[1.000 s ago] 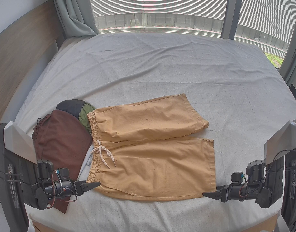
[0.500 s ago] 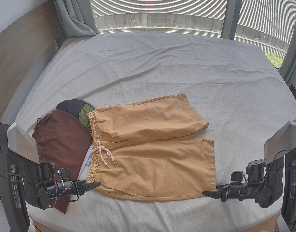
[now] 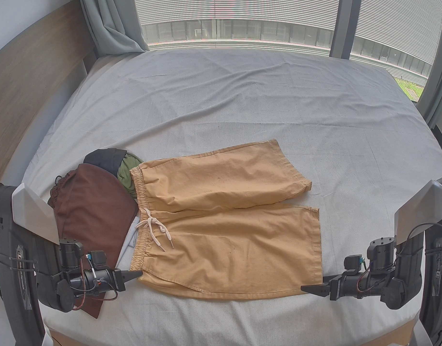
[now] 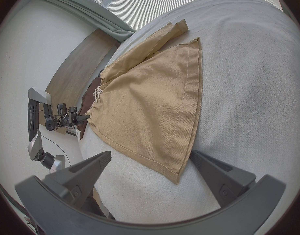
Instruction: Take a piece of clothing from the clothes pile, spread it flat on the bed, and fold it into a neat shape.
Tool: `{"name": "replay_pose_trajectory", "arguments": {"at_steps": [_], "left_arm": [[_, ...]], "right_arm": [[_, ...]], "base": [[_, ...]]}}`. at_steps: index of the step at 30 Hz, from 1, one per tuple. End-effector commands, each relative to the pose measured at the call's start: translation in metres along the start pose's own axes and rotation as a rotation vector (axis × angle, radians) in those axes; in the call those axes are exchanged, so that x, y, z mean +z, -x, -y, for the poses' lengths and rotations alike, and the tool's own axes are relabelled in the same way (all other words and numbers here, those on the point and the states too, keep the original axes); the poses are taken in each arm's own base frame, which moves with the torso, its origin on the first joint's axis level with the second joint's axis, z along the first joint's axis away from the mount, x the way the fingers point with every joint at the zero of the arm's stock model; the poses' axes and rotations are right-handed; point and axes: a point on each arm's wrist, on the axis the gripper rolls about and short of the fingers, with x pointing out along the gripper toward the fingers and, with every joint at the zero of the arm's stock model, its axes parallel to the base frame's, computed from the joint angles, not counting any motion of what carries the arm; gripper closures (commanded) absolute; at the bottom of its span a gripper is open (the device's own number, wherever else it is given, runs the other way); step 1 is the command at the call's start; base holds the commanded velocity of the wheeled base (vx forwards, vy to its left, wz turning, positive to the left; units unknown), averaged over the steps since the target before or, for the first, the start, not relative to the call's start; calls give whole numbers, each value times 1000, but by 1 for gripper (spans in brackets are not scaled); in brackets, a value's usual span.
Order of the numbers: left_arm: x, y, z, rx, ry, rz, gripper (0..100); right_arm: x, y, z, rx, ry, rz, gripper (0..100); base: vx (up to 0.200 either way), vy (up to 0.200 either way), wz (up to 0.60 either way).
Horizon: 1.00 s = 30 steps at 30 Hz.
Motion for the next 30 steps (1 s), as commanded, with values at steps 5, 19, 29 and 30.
{"name": "replay_pose_trajectory", "arguments": {"at_steps": [5,19,29,30], "left_arm": [[0,0,0,0,0,-2,100],[0,0,0,0,-1,-2,100],[-6,10,7,-38,18,-30,100],[-6,12,9,-47,14,-32,100]], "right_arm": [[-1,-2,0,3,-1,-6,0],[1,-4,1,0,5,5,100],[-3,2,-2,-5,-1,-13,100],[-4,4,-4,-5,-3,-20,100]], "base": [[0,0,0],[0,0,0],[0,0,0],[0,0,0]]}}
